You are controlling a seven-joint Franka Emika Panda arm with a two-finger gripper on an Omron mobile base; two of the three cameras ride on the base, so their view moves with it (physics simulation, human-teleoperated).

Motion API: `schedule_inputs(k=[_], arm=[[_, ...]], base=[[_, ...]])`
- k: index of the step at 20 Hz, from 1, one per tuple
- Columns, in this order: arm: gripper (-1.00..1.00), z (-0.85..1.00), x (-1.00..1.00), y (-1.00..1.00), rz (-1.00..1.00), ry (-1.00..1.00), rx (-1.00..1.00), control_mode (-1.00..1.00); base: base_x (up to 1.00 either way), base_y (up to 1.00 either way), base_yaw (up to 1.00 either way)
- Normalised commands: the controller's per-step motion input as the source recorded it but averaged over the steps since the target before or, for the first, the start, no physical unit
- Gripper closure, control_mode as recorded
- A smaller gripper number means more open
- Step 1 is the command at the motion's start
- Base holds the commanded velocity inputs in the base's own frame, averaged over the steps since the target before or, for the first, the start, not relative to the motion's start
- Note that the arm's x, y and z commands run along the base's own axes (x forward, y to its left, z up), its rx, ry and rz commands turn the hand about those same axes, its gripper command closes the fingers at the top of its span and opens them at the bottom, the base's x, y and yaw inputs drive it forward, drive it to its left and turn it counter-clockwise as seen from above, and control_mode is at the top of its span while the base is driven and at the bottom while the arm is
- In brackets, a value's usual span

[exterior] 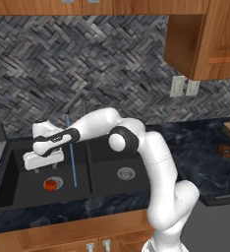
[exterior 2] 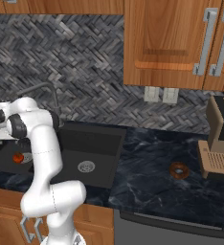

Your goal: Turn on the sink faucet. Then move the tomato from the counter to the sink. Turn off the sink. Move the vegetable from the sink to the pot next to the stove. Finally move the pot to the front left burner.

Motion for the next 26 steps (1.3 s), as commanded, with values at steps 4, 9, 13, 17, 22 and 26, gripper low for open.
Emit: schedule_inputs(k=[4, 9, 13, 17, 22, 26], arm=[[-1.0, 0.29, -0.59, 0.04, -0.18, -0.05, 0.0, -1.0], [-1.0, 0.44, -0.42, -0.17, -0.18, -0.05, 0.0, -1.0], [-1.0, 0.47, -0.34, -0.44, -0.16, -0.04, 0.0, -1.0], [-1.0, 0.26, -0.29, -0.71, -0.11, -0.04, 0.0, -1.0], [-1.0, 0.24, -0.27, -0.9, -0.07, -0.06, 0.04, -1.0], [-1.0, 0.24, -0.19, -0.95, -0.05, -0.04, 0.07, -1.0]], base=[[0.0, 0.0, 0.0], [0.0, 0.0, 0.0], [0.0, 0.0, 0.0], [0.0, 0.0, 0.0], [0.0, 0.0, 0.0], [0.0, 0.0, 0.0]])
